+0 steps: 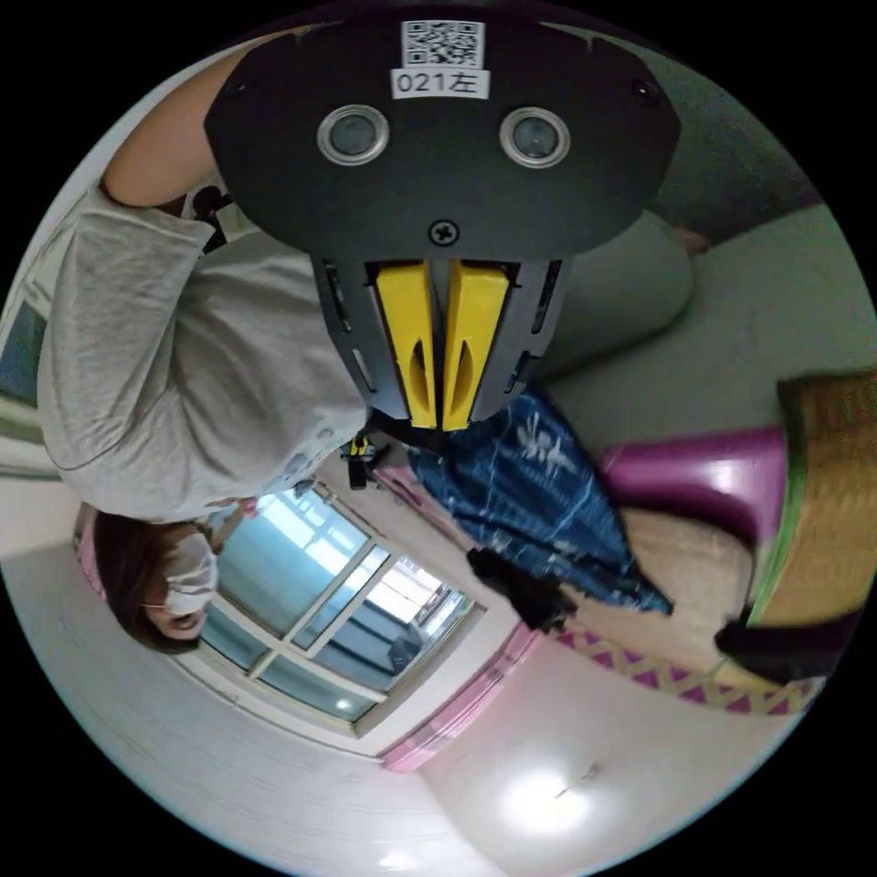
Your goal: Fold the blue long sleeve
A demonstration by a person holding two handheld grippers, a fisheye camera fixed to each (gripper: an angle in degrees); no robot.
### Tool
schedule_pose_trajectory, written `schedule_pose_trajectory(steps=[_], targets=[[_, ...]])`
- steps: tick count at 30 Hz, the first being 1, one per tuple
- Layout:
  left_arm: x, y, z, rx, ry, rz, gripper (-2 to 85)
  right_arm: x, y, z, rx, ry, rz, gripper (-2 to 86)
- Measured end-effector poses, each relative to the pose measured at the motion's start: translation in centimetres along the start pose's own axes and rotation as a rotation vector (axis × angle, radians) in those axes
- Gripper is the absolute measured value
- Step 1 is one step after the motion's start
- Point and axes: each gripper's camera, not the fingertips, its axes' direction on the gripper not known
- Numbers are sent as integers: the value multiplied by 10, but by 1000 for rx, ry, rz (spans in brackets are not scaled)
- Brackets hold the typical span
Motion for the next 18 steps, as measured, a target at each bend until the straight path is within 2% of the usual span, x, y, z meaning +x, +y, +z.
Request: schedule_pose_trajectory(steps=[2,4,7,10,12,15,18], targets=[[-7,-2,-10,50,-47,-17,-5,0,-15,-5,-20,96,13,39],[2,-28,-29,180,-151,73,4,-3,-37,-29,74,213,-10,76],[-8,-91,-25,190,-318,84,49,14,-88,-75,245,442,39,105],[-47,-160,1,164,-365,56,72,57,-149,-107,324,613,105,108],[-80,-201,24,122,-375,37,82,93,-188,-120,319,637,138,108],[-141,-259,60,32,-407,-23,97,157,-248,-126,199,709,219,108],[-199,-299,77,27,-451,-115,99,209,-287,-126,108,732,295,110]])
